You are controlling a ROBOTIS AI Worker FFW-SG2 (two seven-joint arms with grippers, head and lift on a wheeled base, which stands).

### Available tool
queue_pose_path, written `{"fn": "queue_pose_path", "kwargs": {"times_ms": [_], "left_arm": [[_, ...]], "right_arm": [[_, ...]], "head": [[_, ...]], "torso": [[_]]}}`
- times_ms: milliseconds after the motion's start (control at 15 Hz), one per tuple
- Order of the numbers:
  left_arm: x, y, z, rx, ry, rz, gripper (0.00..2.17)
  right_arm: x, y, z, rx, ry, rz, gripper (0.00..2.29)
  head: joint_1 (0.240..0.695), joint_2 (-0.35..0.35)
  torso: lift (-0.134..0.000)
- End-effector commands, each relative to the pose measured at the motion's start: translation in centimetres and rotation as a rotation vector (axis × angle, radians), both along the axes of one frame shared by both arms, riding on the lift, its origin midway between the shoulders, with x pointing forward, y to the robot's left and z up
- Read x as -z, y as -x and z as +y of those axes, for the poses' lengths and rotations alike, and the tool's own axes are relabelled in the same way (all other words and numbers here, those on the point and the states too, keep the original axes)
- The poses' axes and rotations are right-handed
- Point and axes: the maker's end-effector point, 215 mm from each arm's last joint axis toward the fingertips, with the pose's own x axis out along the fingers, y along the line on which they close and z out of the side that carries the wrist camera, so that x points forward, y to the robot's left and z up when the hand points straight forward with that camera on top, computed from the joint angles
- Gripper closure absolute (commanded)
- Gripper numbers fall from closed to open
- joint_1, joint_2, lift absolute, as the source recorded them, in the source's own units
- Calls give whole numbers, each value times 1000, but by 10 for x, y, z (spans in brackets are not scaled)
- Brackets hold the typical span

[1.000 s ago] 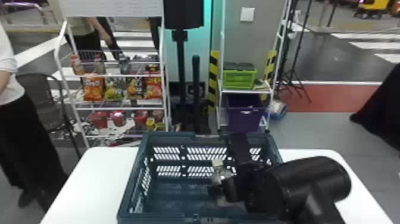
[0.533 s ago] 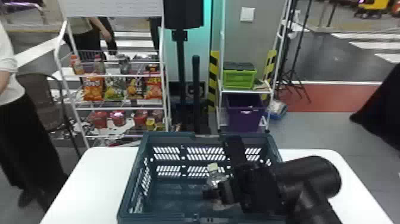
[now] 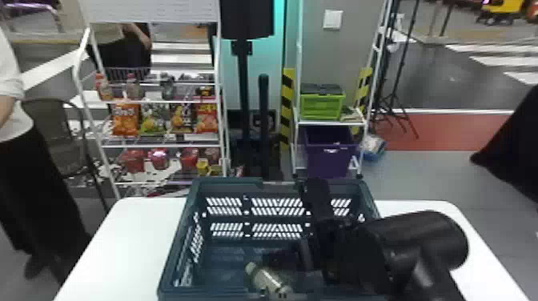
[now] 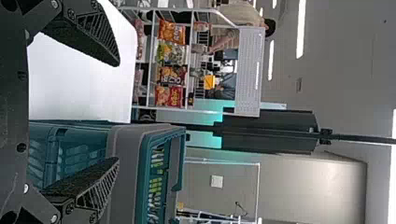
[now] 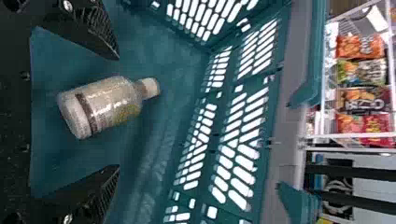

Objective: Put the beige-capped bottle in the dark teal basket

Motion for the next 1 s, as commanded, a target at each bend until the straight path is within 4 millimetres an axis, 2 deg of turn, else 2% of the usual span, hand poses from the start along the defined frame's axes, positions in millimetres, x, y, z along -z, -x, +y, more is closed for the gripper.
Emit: {"fn": "queue_pose_path", "kwargs": {"times_ms": [0,67,200,533,800,933], "left_arm": [[0,0,1,-2,3,-1,171],[0,0,1,-2,3,-1,171],[1,1,0,-1,3,0,171],[-1,-1,0,1,3,-6,171],[-2,-3,-1,2,5,-7,171],[-3,-3,-2,4,6,-8,171]], "right_arm": [[-27,4,7,-5,-29,-68,43],[-31,10,7,-3,-41,-81,43],[-53,23,5,7,-67,-147,43],[-93,43,-55,97,-97,-436,43],[-113,77,-107,206,-174,-639,43],[-115,98,-130,249,-192,-702,43]], "head": [[499,0],[499,0],[499,0],[499,0],[499,0],[499,0]], "torso": [[0],[0],[0],[0],[0],[0]]}}
